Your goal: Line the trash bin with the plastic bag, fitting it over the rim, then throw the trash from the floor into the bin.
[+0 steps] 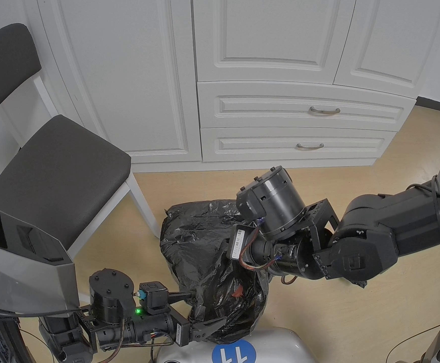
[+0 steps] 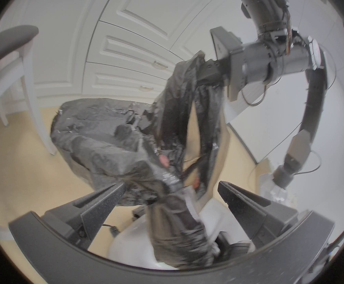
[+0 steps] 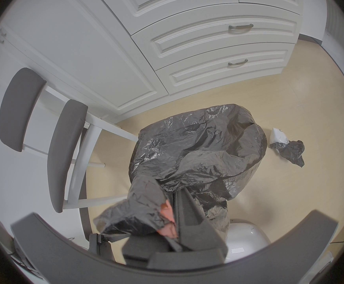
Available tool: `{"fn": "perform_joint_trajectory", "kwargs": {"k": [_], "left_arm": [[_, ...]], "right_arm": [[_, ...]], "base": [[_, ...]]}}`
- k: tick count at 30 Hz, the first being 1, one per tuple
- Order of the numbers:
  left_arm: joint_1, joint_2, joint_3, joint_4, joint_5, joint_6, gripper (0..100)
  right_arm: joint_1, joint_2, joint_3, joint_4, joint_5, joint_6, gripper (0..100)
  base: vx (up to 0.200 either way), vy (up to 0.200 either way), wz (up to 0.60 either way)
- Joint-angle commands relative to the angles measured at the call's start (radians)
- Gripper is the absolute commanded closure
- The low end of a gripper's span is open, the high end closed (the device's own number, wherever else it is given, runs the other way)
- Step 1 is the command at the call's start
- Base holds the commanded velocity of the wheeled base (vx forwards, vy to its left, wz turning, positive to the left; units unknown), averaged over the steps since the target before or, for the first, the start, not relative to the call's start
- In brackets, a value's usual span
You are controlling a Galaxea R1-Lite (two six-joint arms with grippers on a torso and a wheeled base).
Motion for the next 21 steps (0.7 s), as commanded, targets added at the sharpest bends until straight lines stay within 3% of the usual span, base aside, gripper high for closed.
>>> {"fn": "perform_joint_trajectory", "kwargs": {"k": [1, 8, 21], "left_arm": [[-0.011, 0.055, 0.004, 0.003, 0.069, 0.060, 0], [-0.011, 0.079, 0.030, 0.004, 0.105, 0.136, 0], [-0.048, 0.044, 0.073, 0.003, 0.092, 0.140, 0]], "right_arm": [[0.002, -0.003, 0.002, 0.000, 0.000, 0.001, 100], [0.002, -0.005, 0.002, -0.001, -0.001, 0.002, 100], [0.005, -0.005, 0.002, -0.001, -0.001, 0.002, 100]], "base": [[0.000, 0.000, 0.00], [0.000, 0.000, 0.00], [0.000, 0.000, 0.00]]}}
